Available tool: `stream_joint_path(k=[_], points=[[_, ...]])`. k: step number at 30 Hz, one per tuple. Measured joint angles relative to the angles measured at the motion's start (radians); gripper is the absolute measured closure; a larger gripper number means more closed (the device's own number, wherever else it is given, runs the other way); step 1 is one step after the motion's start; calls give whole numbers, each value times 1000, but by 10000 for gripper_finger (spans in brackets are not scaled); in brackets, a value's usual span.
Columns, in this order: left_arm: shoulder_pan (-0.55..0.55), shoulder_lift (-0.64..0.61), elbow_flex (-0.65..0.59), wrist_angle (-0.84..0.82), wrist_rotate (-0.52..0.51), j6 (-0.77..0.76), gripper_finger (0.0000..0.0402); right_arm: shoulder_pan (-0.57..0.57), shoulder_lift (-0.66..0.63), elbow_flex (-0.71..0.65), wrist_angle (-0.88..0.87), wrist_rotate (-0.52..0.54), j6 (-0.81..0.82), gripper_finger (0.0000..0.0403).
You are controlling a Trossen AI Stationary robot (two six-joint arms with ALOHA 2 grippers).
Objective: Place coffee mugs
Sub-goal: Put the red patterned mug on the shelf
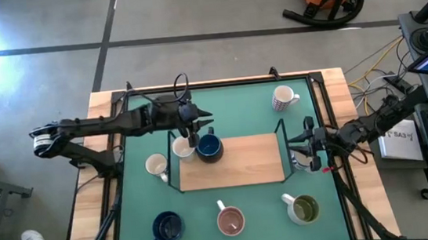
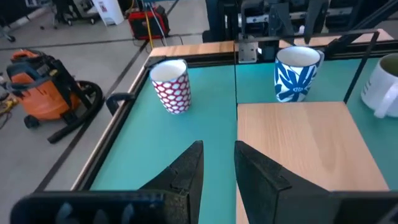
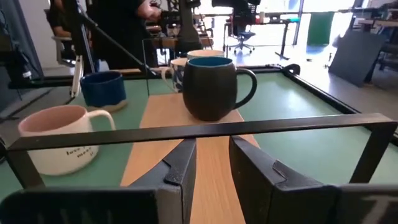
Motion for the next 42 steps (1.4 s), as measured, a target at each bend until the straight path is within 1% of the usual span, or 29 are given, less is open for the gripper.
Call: stream_joint_path(k=[3, 5, 7, 10, 14, 16, 17, 19, 21, 24, 25, 26, 31, 37, 42], points=[[0, 1, -1, 3, 0, -21, 329, 0, -3, 0, 18, 7, -30, 316], [0, 1, -1, 9, 0, -18, 329, -1, -2, 0, 17, 54, -46, 316], [0, 1, -1, 13, 0, -12, 329, -3, -2, 1, 7, 88, -22, 316], [0, 1, -1, 19, 0, -10, 329, -2, -2, 2, -24, 79, 48, 316], [0, 1, -1, 20, 0, -9, 329, -3, -3, 6, -147, 82, 113, 316], [0, 1, -1, 20, 0, -9, 329, -4, -3, 8, -167, 108, 118, 316], [0, 1, -1, 20, 0, -9, 329, -4, -3, 8, -174, 137, 118, 316], [0, 1, 0, 21, 0, -9, 329, -4, -3, 11, -185, 234, 118, 316], [0, 1, 0, 22, -1, -9, 329, -4, -3, 31, -200, 352, 149, 316], [0, 1, 0, 22, 0, -9, 329, -4, -3, 50, -204, 560, 230, 316], [0, 1, 0, 22, -1, -9, 329, -5, -3, 56, -205, 612, 233, 316], [0, 1, 0, 22, -1, -8, 329, -5, -3, 63, -204, 639, 234, 316], [0, 1, 0, 29, -1, 17, 329, -15, 1, 93, -189, 652, 253, 316], [0, 1, 0, 33, -1, 18, 329, -62, 2, 146, -206, 655, 259, 316], [0, 1, 0, 33, -1, 18, 329, -98, 2, 161, -207, 628, 260, 308]])
